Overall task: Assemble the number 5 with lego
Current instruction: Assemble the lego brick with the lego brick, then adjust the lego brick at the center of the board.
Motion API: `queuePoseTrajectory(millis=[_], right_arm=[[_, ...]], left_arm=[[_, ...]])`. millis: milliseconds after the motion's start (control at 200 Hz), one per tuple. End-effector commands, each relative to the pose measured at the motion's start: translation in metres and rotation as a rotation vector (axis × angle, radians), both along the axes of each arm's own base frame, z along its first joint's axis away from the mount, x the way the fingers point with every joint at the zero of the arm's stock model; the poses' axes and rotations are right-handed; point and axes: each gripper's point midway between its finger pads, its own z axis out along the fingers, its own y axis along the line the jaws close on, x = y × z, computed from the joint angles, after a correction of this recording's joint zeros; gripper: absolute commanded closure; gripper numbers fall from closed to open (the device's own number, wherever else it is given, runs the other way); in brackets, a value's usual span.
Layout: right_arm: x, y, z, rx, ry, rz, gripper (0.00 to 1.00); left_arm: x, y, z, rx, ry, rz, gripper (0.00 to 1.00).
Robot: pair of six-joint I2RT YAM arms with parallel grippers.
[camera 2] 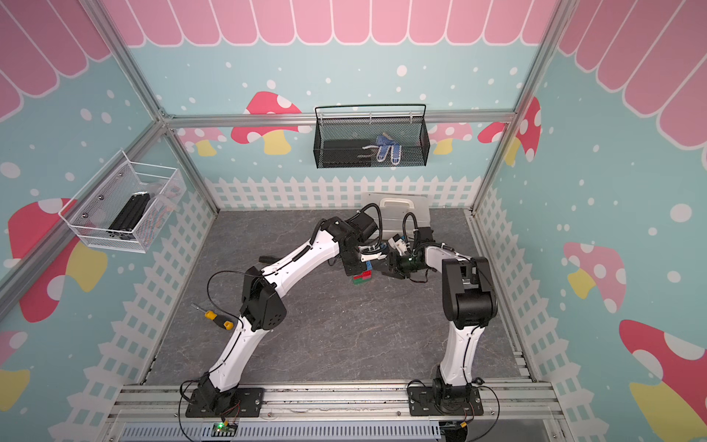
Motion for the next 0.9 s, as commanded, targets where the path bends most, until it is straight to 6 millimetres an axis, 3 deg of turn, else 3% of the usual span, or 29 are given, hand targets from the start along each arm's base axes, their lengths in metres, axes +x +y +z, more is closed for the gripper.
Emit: queuePoseTrajectory(millis=[0, 735, 896], right_arm=[[0.002, 0.0, 0.0, 0.014, -0.001, 0.018, 0.43], [0.009, 0.018, -0.01, 0.02, 0.03, 0.089, 0.43], [0.015, 0.016, -0.01, 0.009, 0.025, 0.053, 0.43]], left_arm=[[0.008, 0.005, 0.002, 0.035, -0.031, -0.04, 1.0], [0.005, 0.01, -0.009, 0.036, 0.039, -0.025, 1.0], [0.008, 0.014, 0.0, 0.017, 0.03, 0.01, 1.0]])
